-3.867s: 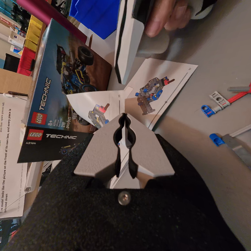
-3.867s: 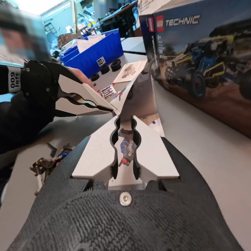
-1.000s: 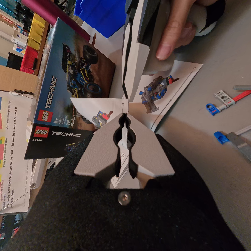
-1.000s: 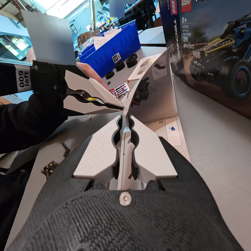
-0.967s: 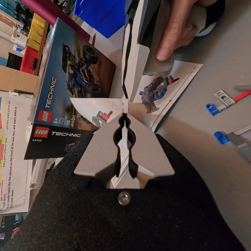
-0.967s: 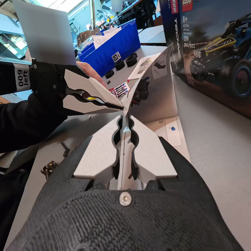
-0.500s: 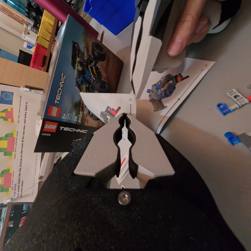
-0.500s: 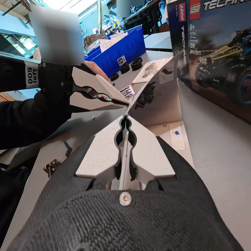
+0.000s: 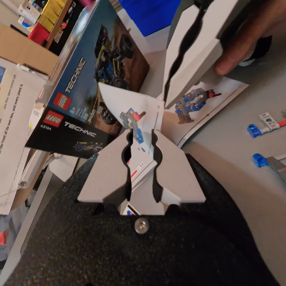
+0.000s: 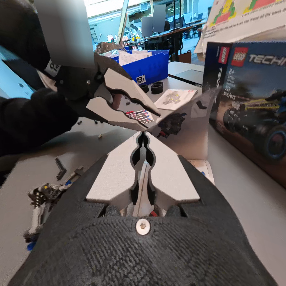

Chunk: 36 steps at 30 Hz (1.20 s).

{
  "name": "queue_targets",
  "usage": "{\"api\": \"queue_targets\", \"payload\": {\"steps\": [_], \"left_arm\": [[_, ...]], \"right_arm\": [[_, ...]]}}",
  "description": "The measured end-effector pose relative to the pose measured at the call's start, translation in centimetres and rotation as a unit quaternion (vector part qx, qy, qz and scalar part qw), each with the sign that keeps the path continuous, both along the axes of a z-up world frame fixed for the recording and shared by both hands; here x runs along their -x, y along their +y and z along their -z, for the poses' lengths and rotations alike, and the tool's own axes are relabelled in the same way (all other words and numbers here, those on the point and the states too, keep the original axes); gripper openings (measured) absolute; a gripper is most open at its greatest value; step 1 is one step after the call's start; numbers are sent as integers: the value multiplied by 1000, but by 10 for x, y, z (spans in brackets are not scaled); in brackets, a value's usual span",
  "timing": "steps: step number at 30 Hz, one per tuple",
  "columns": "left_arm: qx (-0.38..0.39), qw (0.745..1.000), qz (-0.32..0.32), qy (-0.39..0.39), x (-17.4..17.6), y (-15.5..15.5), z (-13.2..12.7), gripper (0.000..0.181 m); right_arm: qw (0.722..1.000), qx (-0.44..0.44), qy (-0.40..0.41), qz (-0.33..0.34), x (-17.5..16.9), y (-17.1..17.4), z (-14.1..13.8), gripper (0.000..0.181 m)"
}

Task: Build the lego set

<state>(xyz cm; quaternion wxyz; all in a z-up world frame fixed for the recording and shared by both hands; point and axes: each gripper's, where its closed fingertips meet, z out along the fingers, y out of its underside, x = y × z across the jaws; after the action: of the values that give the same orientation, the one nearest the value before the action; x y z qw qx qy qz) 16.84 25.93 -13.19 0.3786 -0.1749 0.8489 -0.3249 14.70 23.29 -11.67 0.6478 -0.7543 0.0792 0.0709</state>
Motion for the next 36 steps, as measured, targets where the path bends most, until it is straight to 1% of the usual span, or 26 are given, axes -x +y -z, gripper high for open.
{"api": "queue_targets", "payload": {"steps": [3, 5, 7, 8, 10, 12, 14, 17, 20, 22, 24, 26, 28, 30, 31, 33, 34, 36], "left_arm": [[11, 1000, -25, -2, -1, 14, -1, 20], [22, 998, -56, -5, -4, 26, -3, 16], [28, 996, -79, 4, -5, 36, 1, 16], [26, 995, -97, 17, -6, 43, 7, 16], [20, 989, -132, 69, -7, 58, 28, 21], [34, 981, -156, 108, -9, 69, 45, 20], [55, 978, -156, 125, -11, 70, 54, 20], [54, 979, -141, 139, -15, 69, 65, 21], [86, 973, -119, 177, -10, 56, 71, 0], [109, 968, -110, 199, -5, 49, 71, 0], [142, 955, -63, 252, 14, 29, 71, 0], [150, 946, -29, 285, 31, 15, 71, 0], [148, 939, 3, 310, 48, 5, 69, 0], [167, 931, 19, 323, 57, 1, 62, 10], [180, 929, 11, 323, 56, 6, 57, 12], [197, 934, -38, 296, 44, 26, 49, 13], [205, 936, -62, 278, 38, 38, 44, 15], [237, 934, -82, 253, 32, 53, 33, 17]], "right_arm": [[998, -1, -66, 8, 3, 7, -2, 0], [995, -3, -98, 19, 3, 12, -4, 0], [992, -10, -125, 30, 3, 17, -7, 0], [990, -12, -138, 33, 3, 20, -9, 0], [986, -14, -160, 37, 3, 25, -12, 0], [984, -17, -174, 26, 6, 33, -14, 0], [981, 0, -190, 21, 6, 42, -11, 0], [974, 39, -221, 19, 0, 57, -5, 0], [972, 29, -231, 14, 2, 69, -11, 0], [972, 19, -233, 16, 2, 71, -17, 0], [969, 22, -246, -2, 9, 66, -20, 0], [960, 35, -276, -9, 12, 55, -22, 0], [960, 62, -274, -16, 12, 46, -16, 0], [960, 90, -264, -13, 8, 43, -3, 0], [960, 102, -261, -8, 5, 45, 5, 0], [958, 121, -258, -26, 11, 52, 22, 0], [956, 125, -264, -35, 14, 56, 27, 0], [952, 130, -275, -42, 19, 62, 30, 0]]}}
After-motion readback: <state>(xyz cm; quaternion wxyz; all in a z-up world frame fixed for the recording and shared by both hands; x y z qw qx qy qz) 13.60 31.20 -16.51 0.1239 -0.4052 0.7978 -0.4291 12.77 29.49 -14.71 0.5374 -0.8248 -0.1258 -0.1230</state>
